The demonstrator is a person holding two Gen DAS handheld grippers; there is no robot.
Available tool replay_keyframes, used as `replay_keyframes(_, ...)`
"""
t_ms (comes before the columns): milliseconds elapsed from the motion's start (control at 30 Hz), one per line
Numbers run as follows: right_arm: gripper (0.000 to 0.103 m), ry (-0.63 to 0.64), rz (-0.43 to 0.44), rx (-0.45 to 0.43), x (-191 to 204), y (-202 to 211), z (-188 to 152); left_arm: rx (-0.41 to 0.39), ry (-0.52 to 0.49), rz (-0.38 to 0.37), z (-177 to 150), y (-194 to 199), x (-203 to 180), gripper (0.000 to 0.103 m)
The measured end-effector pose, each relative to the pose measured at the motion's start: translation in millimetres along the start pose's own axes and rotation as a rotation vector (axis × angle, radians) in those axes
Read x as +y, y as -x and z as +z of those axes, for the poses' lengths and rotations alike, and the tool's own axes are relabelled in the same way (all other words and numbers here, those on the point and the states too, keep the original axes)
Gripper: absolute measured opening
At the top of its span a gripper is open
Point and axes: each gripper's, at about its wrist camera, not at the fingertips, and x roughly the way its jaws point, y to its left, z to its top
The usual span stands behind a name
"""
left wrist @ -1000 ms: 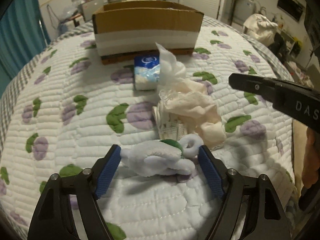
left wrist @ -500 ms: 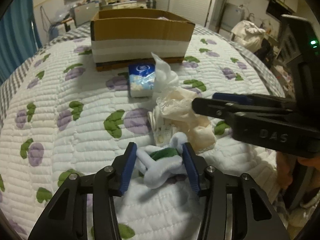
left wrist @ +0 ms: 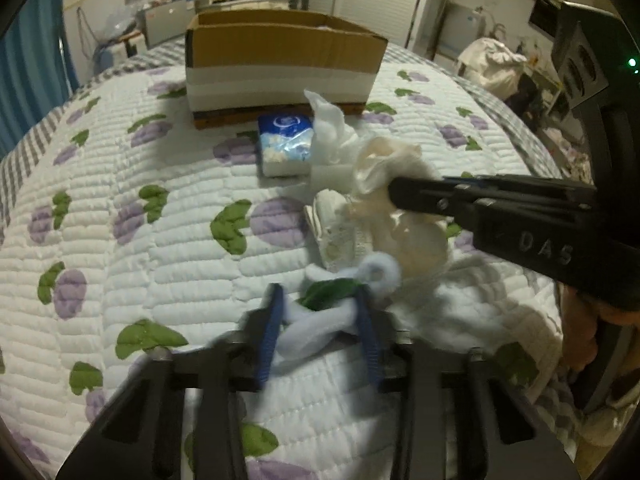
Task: Organize soft objects
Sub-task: 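Carry the sock and lace cloth over the box and release both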
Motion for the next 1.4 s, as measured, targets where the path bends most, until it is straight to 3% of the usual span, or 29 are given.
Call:
replay_keyframes(400, 0.01, 0.005, -0.018, -0.122, 11, 62, 8, -0.137, -0.022, 0.075, 12, 67, -8, 0.017)
replay_keyframes(600, 0.01, 0.037, -0.039, -0.201, 13, 94, 33, -0.236, -0.042, 0.115, 50, 98, -6, 0.017)
replay_keyframes(800, 0.011, 0.068, -0.067, -0.294, 8, 122, 83, -0.312, -0.073, 0.128, 104, 108, -6, 0.017)
replay_keyframes(967, 0.011, 0.077, -0.084, -0.335, -5, 114, 133, -0.345, -0.082, 0.107, 154, 90, -3, 0.017)
replay_keyframes(1100, 0.011, 0.065, -0.086, -0.332, -22, 88, 170, -0.346, -0.099, 0.136, 194, 56, 7, 0.018)
replay_keyframes(1367, 0.011, 0.027, -0.104, -0.275, -58, -2, 218, -0.314, -0.101, 0.192, 237, -28, 46, 0.024)
replay_keyframes(1400, 0.011, 0.02, -0.103, -0.267, -62, -10, 219, -0.31, -0.1, 0.198, 239, -35, 49, 0.031)
